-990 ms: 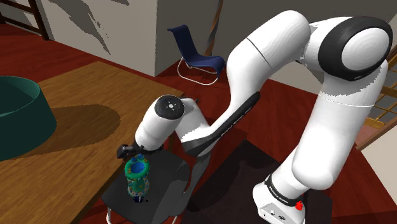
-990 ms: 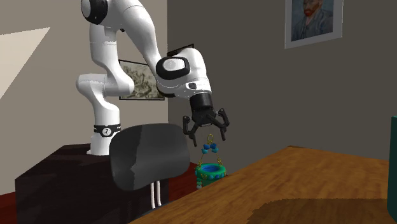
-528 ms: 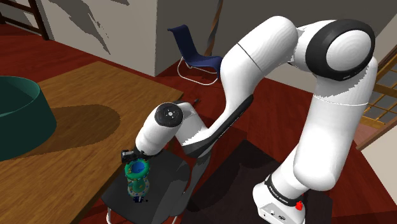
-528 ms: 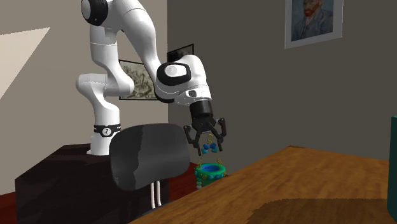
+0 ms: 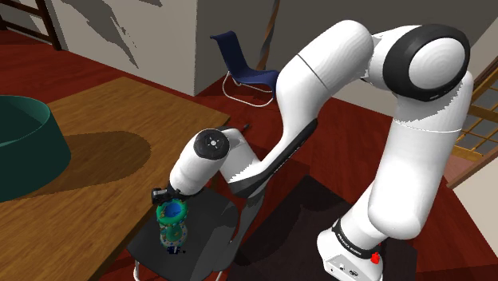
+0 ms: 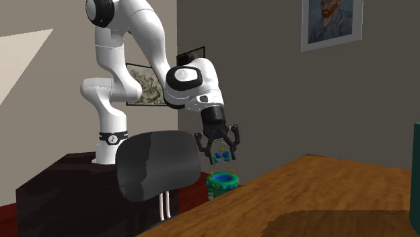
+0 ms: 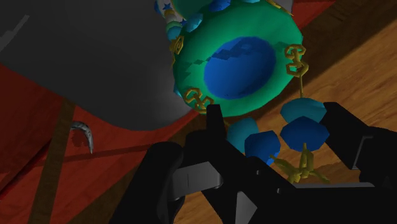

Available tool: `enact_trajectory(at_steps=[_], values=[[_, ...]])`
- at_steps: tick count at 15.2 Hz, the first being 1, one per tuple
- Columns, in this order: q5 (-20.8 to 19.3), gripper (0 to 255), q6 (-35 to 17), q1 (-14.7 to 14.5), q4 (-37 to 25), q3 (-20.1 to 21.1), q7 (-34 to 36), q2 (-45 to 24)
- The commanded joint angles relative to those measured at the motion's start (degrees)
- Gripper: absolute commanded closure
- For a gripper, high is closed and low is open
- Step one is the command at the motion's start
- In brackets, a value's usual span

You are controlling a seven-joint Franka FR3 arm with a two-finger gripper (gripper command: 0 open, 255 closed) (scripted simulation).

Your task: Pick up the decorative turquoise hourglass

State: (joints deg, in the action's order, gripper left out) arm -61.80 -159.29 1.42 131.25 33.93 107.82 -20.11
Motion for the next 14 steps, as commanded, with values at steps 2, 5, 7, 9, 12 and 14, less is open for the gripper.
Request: enact_trajectory(at_steps=[2, 5, 7, 9, 12, 14], values=[[2.80, 255, 0.44, 1.13, 0.47, 1.41, -2.33, 1.37], [7.20, 255, 1.05, 2.95, 1.19, 3.69, -5.94, 3.64], [10.23, 255, 1.49, 4.19, 1.60, 5.23, -8.41, 5.18], [13.37, 255, 1.95, 5.41, 1.95, 6.78, -10.93, 6.73], [18.25, 255, 2.70, 7.21, 2.37, 9.06, -14.81, 9.12], [21.63, 255, 3.25, 8.35, 2.56, 10.52, -17.47, 10.74]])
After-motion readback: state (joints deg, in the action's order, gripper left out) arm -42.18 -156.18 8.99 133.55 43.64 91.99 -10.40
